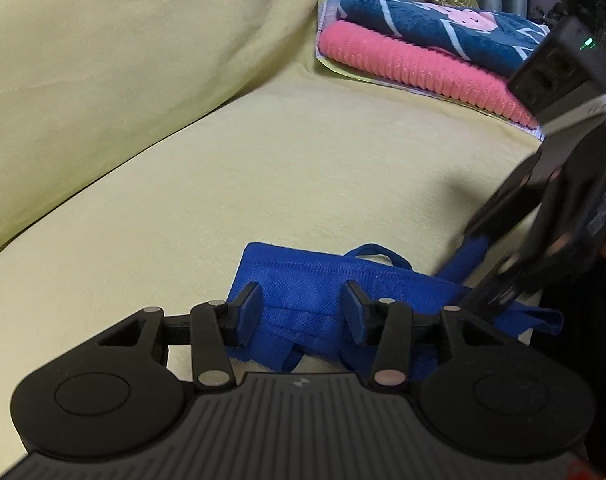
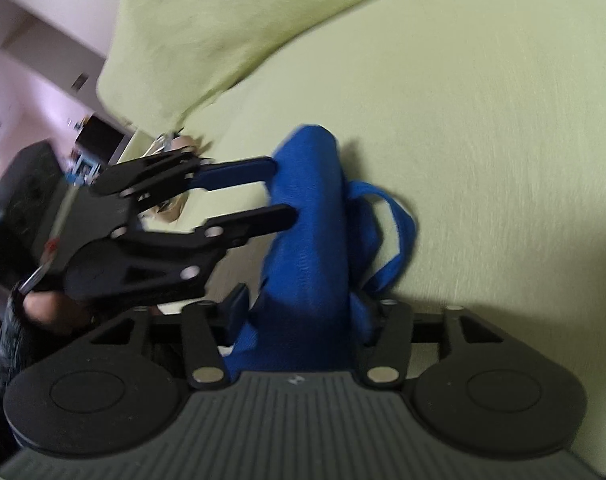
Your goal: Fold shopping bag
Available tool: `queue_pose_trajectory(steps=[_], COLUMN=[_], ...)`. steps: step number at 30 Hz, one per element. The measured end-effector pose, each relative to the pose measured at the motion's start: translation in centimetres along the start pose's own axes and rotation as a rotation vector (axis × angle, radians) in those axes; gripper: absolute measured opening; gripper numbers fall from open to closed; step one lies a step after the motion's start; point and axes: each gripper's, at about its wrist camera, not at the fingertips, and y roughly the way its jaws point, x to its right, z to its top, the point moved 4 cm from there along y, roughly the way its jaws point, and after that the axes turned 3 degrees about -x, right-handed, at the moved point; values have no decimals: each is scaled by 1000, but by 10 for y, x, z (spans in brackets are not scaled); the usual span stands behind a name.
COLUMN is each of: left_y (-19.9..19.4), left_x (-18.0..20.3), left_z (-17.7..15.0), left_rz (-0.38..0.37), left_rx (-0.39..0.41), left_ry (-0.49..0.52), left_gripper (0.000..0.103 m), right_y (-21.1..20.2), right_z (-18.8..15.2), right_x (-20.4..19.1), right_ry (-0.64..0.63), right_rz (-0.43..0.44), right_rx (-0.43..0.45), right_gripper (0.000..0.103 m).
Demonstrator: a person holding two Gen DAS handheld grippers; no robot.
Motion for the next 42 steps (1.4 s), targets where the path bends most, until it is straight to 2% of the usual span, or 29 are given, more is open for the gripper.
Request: queue_pose_trajectory(steps=[2,5,8,11,14,18,19,21,22,26,30,35,38,42], left_y=[0,0,-2,-3,-2,-1,-1,-1,-1,-1,0,-3,-7,-6], left_x=[-3,-7,-11,-12,-13,-15,-16,-19,-20,-23,-22,-20,-19,-18], left_z=[-3,-6,-12,-15,-14,-10,-10,-11,-11,-12,-11,-16,-24,-33], left_rz=[-8,-15,-4,-1,-11,-30,-34,-45,-50,-61,-53,-7,22,12], left_rx=[13,23,14,12,14,15,16,16,16,19,19,7,-13,-29], left_ry=[-3,-13,-10,6,17,36,36,32,28,17,17,-10,-88,-202], left_gripper=[50,50,50,50,50,50,51,51,51,52,52,52,52,51], right_y=[-16,-26,-15,4,20,32,33,33,34,36,37,34,27,14], right_z=[2,14,27,34,38,40,39,37,36,30,29,15,2,-20], right_x=[-1,7,13,19,16,4,1,-4,-5,-7,-15,-28,-32,-24], right_ry=[-41,-58,-95,-133,-164,-199,-200,-199,-198,-187,-180,-200,-155,-1], right_rz=[-7,-24,-14,13,39,14,10,-2,-13,-40,-116,-206,-227,-199], right_rx=[51,113,78,-3,-44,-94,-98,-102,-102,-91,-88,-31,24,86], right_gripper=[73,86,88,89,94,94,92,73,59,55,47,37,35,35])
